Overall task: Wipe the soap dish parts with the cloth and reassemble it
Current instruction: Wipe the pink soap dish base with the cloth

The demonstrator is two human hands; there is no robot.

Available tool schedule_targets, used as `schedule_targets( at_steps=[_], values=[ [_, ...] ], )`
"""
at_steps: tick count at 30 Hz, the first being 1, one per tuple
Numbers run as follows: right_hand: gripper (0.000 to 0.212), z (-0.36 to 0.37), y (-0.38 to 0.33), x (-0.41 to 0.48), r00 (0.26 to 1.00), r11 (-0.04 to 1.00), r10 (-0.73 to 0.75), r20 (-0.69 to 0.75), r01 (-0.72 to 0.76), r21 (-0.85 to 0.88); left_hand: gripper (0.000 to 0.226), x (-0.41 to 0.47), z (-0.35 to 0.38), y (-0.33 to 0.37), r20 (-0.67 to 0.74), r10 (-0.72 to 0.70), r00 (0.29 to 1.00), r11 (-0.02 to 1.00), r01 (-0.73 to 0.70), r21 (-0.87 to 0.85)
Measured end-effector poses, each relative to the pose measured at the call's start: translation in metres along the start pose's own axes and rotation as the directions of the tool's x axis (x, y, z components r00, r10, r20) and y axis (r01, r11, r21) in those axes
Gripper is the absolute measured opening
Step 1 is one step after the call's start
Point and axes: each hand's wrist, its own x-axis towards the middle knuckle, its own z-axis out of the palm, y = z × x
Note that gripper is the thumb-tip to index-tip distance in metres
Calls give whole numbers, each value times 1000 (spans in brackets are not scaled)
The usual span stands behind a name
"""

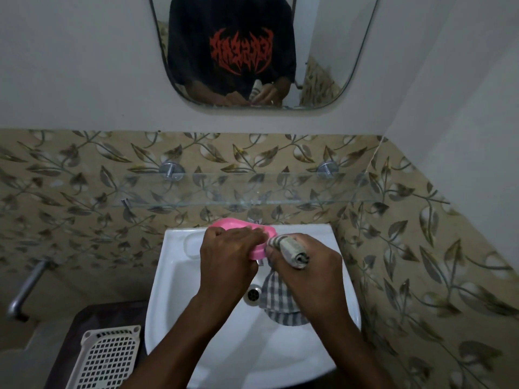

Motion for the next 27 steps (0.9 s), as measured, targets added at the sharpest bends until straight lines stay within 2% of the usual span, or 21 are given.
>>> schedule_targets(
  at_steps=[3, 7, 11, 16, 18, 22, 27],
  values=[
    [8, -1, 6, 5, 997, 995, 76, 4, -76, 57, 49, -3, 1, 0, 1, -3, 1000, 1000, 3, 3],
    [8, 3, -3, -4, 999, 998, 37, 27, -38, 57, 49, -5, 3, -2, 11, -12, 1000, 1000, 12, 4],
    [13, 3, 4, 7, 992, 990, 129, 2, -129, 65, 47, -4, 4, -1, 22, 7, 1000, 1000, -7, 26],
    [24, 10, -6, -5, 999, 999, 45, -21, -45, 1, 40, -5, 7, -3, 20, 11, 1000, 1000, -11, 22],
    [22, 9, -3, -2, 998, 998, 61, -29, -61, 25, 41, -5, 8, -2, 0, 19, 1000, 1000, -19, 7],
    [13, 1, 12, 14, 963, 955, 270, -5, -268, 131, 47, -10, 11, -4, -63, 14, 998, 997, -19, -75],
    [40, -3, 28, 21, 855, 785, 479, 200, -519, 337, 35, -15, 9, 2, -202, 27, 979, 932, -98, -350]
  ],
)
